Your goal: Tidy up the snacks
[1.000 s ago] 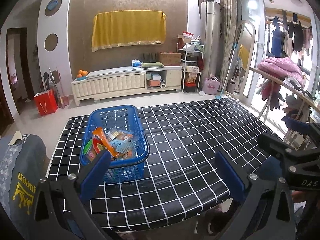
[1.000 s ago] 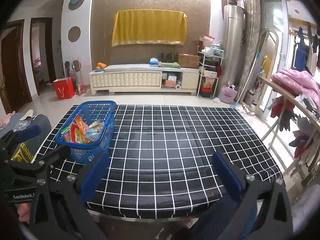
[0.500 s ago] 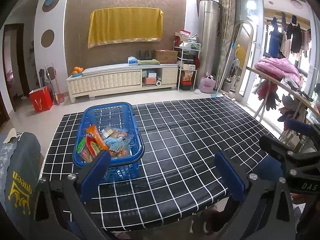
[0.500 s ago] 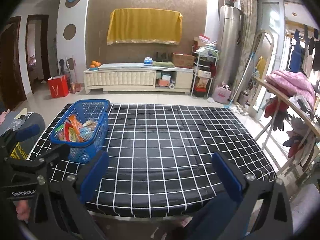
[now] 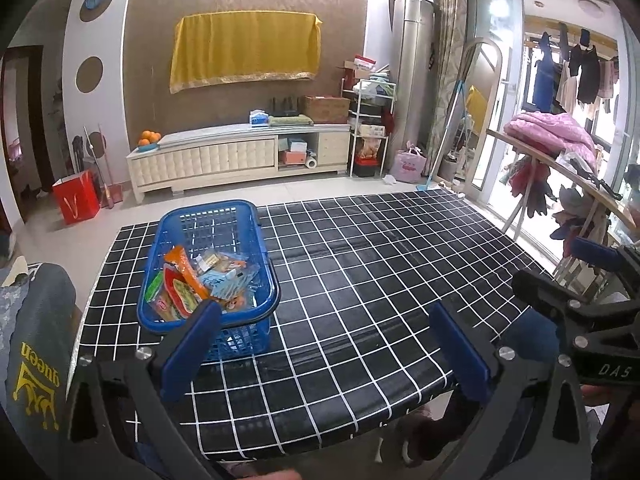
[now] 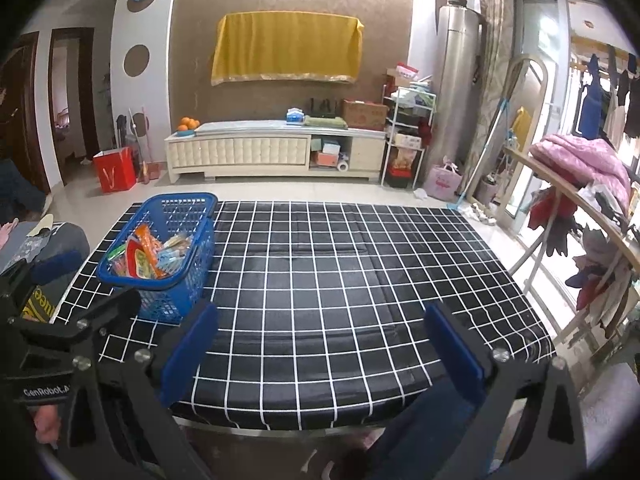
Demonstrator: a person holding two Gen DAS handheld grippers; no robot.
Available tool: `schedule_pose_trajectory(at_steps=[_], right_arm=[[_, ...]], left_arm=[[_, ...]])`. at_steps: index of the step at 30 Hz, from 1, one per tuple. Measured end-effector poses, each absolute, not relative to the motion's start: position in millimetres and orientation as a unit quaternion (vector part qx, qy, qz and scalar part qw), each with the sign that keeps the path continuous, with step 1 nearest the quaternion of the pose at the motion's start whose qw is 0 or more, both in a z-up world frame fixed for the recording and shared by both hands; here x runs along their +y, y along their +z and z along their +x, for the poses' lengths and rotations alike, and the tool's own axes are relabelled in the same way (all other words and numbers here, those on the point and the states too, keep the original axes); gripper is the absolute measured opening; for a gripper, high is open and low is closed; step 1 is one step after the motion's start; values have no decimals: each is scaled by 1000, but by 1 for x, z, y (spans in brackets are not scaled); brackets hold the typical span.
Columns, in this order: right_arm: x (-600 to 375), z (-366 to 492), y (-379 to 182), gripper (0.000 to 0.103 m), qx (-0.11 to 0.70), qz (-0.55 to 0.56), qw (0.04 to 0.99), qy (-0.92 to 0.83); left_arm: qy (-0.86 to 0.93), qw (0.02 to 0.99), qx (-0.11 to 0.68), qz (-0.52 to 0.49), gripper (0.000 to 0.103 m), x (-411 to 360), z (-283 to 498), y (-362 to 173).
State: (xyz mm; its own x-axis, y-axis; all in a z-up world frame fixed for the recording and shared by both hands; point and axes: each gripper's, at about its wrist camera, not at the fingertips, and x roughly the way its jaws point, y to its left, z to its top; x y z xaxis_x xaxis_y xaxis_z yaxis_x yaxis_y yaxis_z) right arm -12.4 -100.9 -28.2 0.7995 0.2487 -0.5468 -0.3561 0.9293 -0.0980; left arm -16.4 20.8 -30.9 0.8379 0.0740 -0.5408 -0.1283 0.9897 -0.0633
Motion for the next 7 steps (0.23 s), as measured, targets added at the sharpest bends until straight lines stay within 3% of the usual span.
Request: schedule_pose_trajectory(at_steps=[7], right_arm=[[-101,-11,-29,103,280,-98,942,161]], left_arm=[[58,960,269,-46,103,19,-21,-30]])
